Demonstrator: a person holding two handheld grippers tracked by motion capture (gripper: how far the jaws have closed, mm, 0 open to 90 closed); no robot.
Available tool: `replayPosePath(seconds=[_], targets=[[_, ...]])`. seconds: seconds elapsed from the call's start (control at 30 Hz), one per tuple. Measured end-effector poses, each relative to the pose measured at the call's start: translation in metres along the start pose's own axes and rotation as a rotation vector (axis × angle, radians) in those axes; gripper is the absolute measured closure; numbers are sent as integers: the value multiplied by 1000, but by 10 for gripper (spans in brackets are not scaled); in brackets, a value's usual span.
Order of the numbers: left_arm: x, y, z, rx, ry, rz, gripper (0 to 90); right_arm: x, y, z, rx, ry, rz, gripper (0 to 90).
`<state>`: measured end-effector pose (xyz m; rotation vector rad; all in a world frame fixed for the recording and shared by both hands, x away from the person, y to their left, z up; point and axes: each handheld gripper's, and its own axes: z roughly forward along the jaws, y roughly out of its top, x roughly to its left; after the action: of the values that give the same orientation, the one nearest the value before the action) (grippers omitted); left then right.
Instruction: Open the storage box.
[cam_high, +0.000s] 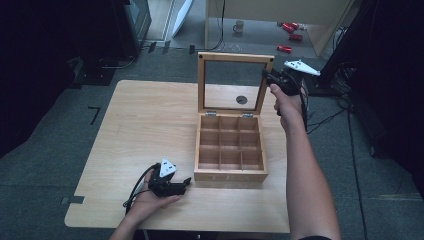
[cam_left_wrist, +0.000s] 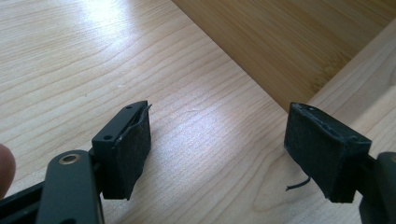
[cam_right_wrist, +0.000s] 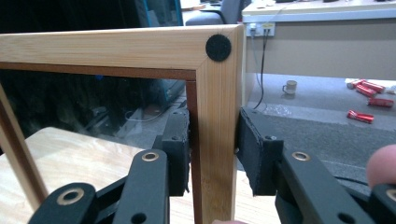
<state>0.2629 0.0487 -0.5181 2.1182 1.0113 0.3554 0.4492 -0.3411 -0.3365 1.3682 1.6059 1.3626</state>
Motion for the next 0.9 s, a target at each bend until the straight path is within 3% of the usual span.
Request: replayPosePath(seconds=[0.3, 0.43, 0.67, 0.8, 0.9], targets=[[0, 0, 0, -2, -1, 1, 235, 3, 1, 14, 6, -67, 36, 659], [0, 0, 0, -3, -1, -1, 235, 9, 4, 21, 32, -133, 24, 664], [0, 0, 0, -1, 1, 2, 235, 11, 6, 26, 48, -163, 37, 665], [0, 0, 0, -1, -1, 2, 235, 9, 6, 26, 47, -144, 73, 642], [0, 0, 1, -3, -2, 0, 235, 5, 6, 22, 49, -105, 108, 507]])
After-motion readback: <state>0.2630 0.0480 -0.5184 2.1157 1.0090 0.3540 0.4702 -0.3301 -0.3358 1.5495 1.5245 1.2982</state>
